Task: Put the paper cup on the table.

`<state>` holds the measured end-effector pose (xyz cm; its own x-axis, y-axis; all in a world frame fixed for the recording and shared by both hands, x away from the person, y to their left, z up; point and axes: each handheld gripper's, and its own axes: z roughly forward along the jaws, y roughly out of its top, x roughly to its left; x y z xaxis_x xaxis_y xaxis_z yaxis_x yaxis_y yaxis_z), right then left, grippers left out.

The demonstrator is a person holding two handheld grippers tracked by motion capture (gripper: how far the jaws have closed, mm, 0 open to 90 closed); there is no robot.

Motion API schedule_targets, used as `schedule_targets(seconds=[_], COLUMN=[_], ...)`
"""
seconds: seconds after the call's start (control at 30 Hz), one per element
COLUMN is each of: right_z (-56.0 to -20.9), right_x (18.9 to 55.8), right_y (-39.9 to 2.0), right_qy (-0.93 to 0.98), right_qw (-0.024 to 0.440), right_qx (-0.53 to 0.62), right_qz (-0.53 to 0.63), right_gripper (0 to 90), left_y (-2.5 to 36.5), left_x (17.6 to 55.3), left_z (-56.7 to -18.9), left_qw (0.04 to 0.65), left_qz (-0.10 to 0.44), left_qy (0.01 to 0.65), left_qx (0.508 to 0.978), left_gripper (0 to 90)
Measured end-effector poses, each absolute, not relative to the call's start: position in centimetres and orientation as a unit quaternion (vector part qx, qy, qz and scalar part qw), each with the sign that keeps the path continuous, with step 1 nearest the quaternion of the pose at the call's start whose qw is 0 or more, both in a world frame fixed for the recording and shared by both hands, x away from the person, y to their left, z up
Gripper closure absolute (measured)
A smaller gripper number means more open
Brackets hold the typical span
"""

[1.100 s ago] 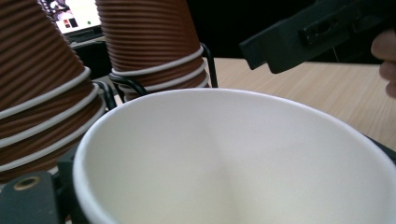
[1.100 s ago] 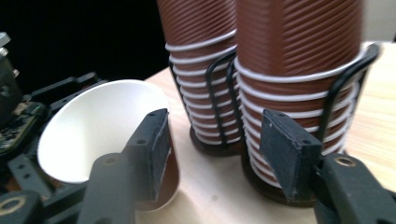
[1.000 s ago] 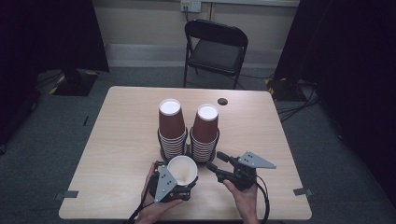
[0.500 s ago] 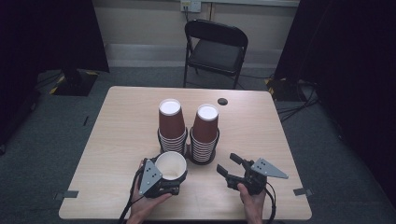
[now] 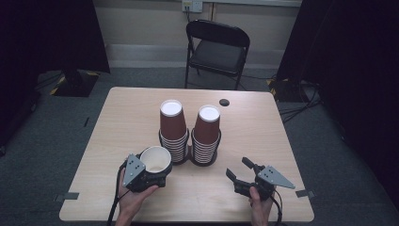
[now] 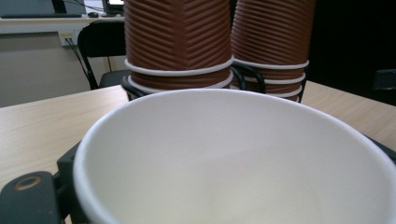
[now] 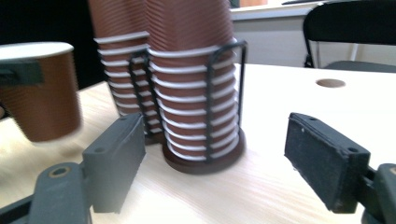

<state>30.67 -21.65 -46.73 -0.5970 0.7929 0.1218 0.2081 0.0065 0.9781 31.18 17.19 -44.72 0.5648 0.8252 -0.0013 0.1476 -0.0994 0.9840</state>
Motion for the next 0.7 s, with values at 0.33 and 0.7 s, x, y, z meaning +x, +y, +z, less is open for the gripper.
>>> schedule_targets(seconds=[0.33, 0.7], right_z=[-48.1, -49.3], right_x=[30.9, 31.1], right_y=[-23.1, -23.6], right_qy=[0.652, 0.657], right_qw=[0.263, 0.260], right_qx=[0.406, 0.415], right_qz=[0.583, 0.573], right_gripper=[14.3, 14.7], left_y=[19.0, 20.4], left_x=[32.9, 34.3], left_z=[-44.1, -43.5], left_qw=[0.568, 0.561], left_qz=[0.304, 0.324], left_qy=[0.387, 0.405], left_qx=[0.660, 0.645], left_gripper=[8.7, 8.8])
